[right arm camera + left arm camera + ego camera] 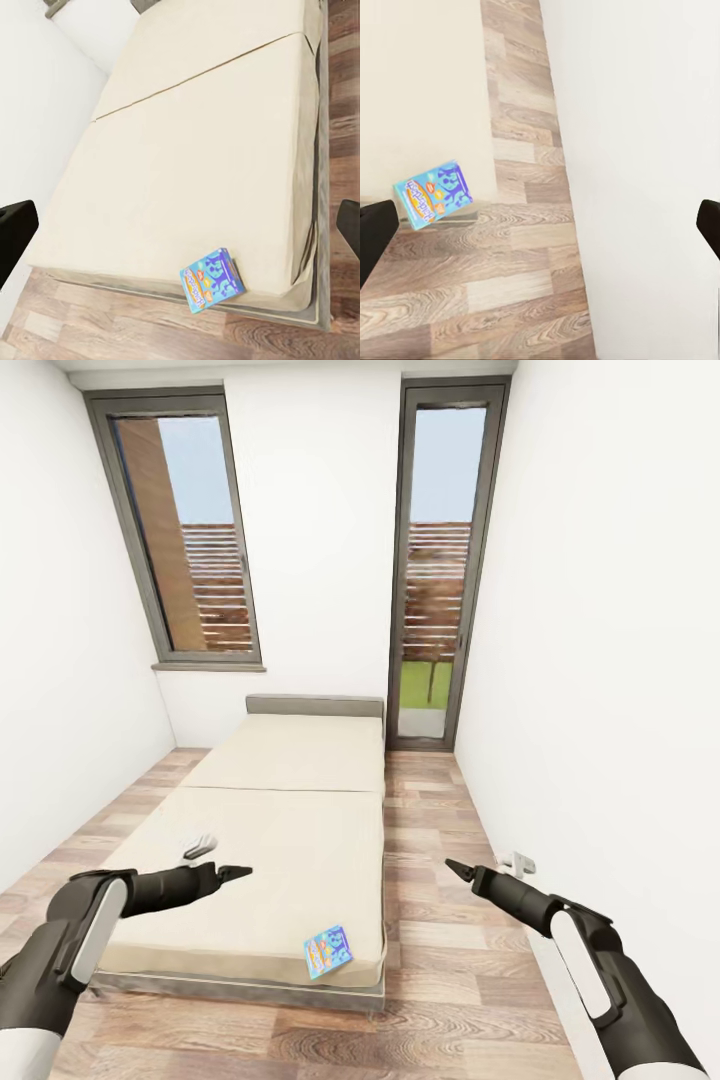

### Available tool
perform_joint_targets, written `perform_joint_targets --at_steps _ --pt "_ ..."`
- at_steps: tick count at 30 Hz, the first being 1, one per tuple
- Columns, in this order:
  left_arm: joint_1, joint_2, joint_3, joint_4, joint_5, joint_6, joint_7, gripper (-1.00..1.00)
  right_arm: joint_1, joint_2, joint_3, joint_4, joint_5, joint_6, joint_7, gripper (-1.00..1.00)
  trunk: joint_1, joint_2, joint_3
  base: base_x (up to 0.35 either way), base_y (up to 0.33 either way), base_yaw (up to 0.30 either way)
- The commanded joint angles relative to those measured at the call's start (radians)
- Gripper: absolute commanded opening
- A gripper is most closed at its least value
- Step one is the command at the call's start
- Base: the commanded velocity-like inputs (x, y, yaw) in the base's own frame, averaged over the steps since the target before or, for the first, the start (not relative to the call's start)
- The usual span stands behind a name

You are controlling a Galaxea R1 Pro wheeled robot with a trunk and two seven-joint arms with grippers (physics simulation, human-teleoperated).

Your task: Put all the toys in the child's room - the three board games (two on the bed and one on the table), the two jigsaw puzzles on the table, and the tennis ball on the table - inside the toy box on the table in the child's room.

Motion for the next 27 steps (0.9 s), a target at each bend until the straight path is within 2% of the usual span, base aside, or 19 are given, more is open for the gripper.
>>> perform_joint_targets --at_steps 1,10,14,20,27 --pt "-0.002 0.000 0.001 0.015 -0.004 0.005 -0.007 1.00 -0.001 0.001 -0.007 0.000 -0.005 0.008 0.002 1.00 0.005 -0.010 -0.006 0.000 0.000 0.000" --pt "-0.072 -0.013 0.004 0.237 -0.003 0.003 -0.008 1.00 -0.001 0.004 -0.057 0.002 -0.025 0.010 0.001 1.00 0.039 -0.073 -0.034 0.000 0.000 0.000" --pt "-0.083 -0.019 0.007 0.329 -0.004 0.000 -0.008 1.00 -0.001 0.003 -0.102 0.005 -0.063 0.013 0.001 1.00 0.054 -0.101 -0.046 0.000 0.000 0.000" --pt "-0.088 -0.022 0.011 0.405 -0.002 0.001 -0.009 1.00 -0.001 0.001 -0.140 0.007 -0.125 0.015 0.000 1.00 0.077 -0.143 -0.065 0.000 0.000 0.000" --pt "-0.089 -0.030 0.012 0.442 -0.001 -0.002 -0.010 1.00 -0.001 0.003 -0.147 0.007 -0.138 0.014 -0.002 1.00 0.104 -0.192 -0.087 0.000 0.000 0.000"
